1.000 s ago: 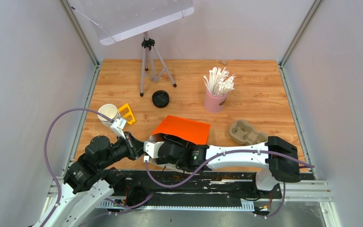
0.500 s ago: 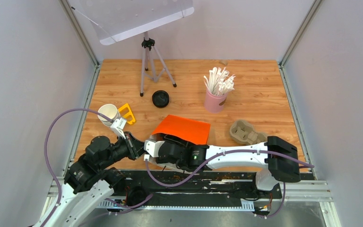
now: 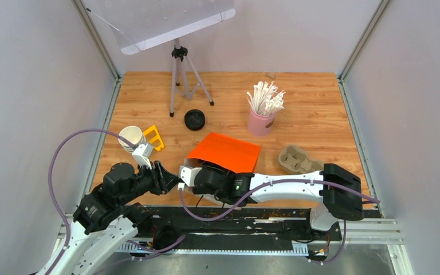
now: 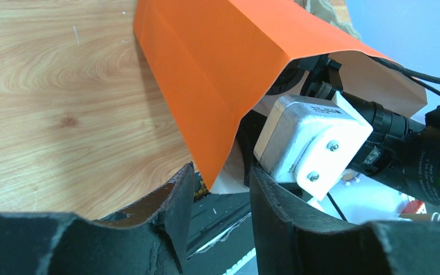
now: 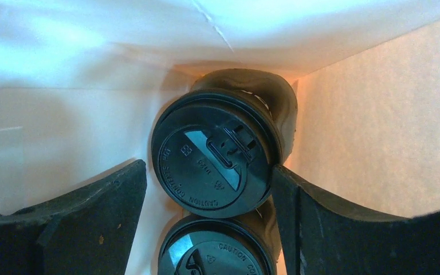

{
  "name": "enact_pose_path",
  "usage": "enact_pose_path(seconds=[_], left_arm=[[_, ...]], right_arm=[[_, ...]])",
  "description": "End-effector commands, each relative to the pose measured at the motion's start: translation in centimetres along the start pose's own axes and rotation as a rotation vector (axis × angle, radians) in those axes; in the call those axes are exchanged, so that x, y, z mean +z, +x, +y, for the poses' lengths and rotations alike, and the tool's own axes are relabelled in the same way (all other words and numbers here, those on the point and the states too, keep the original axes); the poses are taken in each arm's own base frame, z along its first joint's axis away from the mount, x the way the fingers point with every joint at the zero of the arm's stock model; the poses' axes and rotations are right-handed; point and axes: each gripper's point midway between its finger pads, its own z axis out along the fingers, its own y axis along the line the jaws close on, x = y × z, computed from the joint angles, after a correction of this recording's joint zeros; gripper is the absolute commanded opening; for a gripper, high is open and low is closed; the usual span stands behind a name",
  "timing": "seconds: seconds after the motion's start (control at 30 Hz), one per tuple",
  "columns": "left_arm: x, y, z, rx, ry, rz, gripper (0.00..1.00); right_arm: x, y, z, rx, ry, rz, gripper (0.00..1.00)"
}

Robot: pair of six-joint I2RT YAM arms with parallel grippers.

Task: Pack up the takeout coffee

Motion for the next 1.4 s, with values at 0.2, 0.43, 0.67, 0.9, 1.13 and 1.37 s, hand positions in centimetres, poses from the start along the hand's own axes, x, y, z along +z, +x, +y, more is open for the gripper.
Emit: enact_pose_path(seconds=[0.2, 0.43, 0.67, 0.9, 1.13, 1.37], left_arm=[[1.2, -1.1, -0.9, 0.127, 0.06, -0.03, 0.53], [2.3, -1.5, -0.7, 0.159, 0.059, -0.041, 0.52], [3.0, -1.6, -0.8, 0.183, 0.096, -0.087, 0.46], [4.2, 0.2, -0.3, 0.159, 0.112, -0.024, 0.46], [4.3, -0.5, -1.2, 0.137, 0.137, -0.034, 0.13], [2.8, -1.0, -2.8, 0.073, 0.197, -0.056, 0.0]], right_arm=[[-0.5, 1.0, -0.3, 0.013, 0.005, 0.017, 0.79], [-0.6, 0.9, -0.6, 0.024, 0.009, 0.01, 0.79], [-0.8, 1.0, -0.7, 0.031, 0.011, 0.005, 0.79], [-0.9, 1.1, -0.8, 0.031, 0.014, 0.005, 0.79], [-1.1, 1.1, -1.2, 0.039, 0.02, 0.0, 0.79], [-1.4, 1.3, -1.5, 0.043, 0.027, 0.0, 0.79]])
